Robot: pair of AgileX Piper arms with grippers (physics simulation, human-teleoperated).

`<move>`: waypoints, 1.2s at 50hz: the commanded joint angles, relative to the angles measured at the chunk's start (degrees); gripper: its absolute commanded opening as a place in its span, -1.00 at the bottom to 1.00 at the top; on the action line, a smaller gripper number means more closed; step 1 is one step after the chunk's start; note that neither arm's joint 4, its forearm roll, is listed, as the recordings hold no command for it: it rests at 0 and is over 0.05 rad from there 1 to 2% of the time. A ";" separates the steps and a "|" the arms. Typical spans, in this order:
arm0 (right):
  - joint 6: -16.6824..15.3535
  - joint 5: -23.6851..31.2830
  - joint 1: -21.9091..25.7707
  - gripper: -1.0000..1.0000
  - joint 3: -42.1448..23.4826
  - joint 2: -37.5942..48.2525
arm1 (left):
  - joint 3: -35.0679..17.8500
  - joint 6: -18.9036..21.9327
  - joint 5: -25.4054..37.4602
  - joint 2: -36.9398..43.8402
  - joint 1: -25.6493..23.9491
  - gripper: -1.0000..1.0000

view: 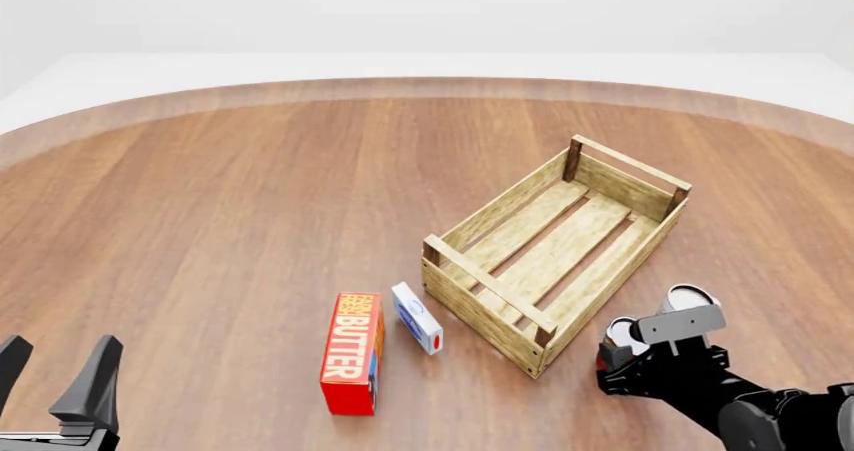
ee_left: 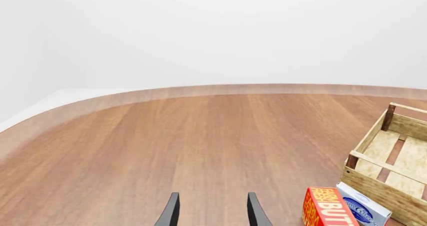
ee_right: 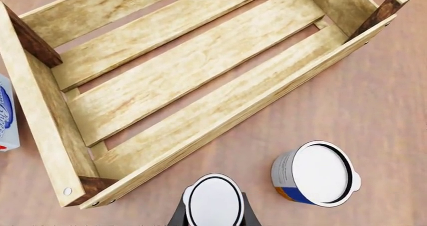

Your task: Pick up the tomato sauce, and put it in the wooden tray.

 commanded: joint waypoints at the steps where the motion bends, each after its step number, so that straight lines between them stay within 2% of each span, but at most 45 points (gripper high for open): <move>1: -0.47 0.87 -0.62 -1.00 0.30 -1.38 | 0.00 0.00 0.00 0.00 0.00 1.00; 3: -0.68 1.85 -0.87 -1.00 0.27 -2.77 | 0.00 0.00 0.00 0.00 0.00 1.00; 6: -1.15 8.03 -1.44 -1.00 -0.12 -9.78 | 0.00 0.00 0.00 0.00 0.00 1.00; 7: -2.42 11.72 -2.07 -1.00 -0.35 -14.61 | 0.00 0.00 0.00 0.00 0.00 1.00; 8: -2.43 14.71 -1.96 -1.00 -1.03 -17.56 | 0.00 0.00 0.00 0.00 0.00 1.00; 9: -2.51 20.06 -1.13 -1.00 -2.70 -22.00 | 0.00 0.00 0.00 0.00 0.00 1.00; 11: -5.21 28.19 -1.78 -1.00 -5.17 -29.30 | 0.00 0.00 0.00 0.00 0.00 1.00; 13: -5.18 30.64 -1.03 -1.00 -6.37 -30.84 | 0.00 0.00 0.00 0.00 0.00 1.00; 14: -6.87 34.31 -1.34 -1.00 -7.87 -34.43 | 0.00 0.00 0.00 0.00 0.00 1.00; 16: -7.18 40.03 -0.93 -1.00 -11.20 -38.46 | 0.00 0.00 0.00 0.00 0.00 1.00; 18: -8.82 44.87 -1.64 -1.00 -14.27 -42.51 | 0.00 0.00 0.00 0.00 0.00 1.00; 20: -8.74 48.00 -1.08 -1.00 -17.20 -43.59 | 0.00 0.00 0.00 0.00 0.00 1.00; 21: -9.74 49.02 -1.45 -1.00 -18.14 -44.19 | 0.00 0.00 0.00 0.00 0.00 1.00; 27: -10.27 49.94 -2.12 -1.00 -22.95 -42.00 | 0.00 0.00 0.00 0.00 0.00 1.00; 40: -8.59 45.02 -1.08 -1.00 -29.29 -29.86 | 0.00 0.00 0.00 0.00 0.00 1.00; 43: -9.19 43.82 -1.59 -1.00 -30.16 -27.87 | 0.00 0.00 0.00 0.00 0.00 1.00; 44: -6.93 42.79 0.02 -1.00 -31.28 -24.63 | 0.00 0.00 0.00 0.00 0.00 1.00; 54: -8.23 38.56 -0.99 -1.00 -33.36 -17.62 | 0.00 0.00 0.00 0.00 0.00 1.00; 60: -9.04 37.28 -0.85 -1.00 -38.52 -10.35 | 0.00 0.00 0.00 0.00 0.00 1.00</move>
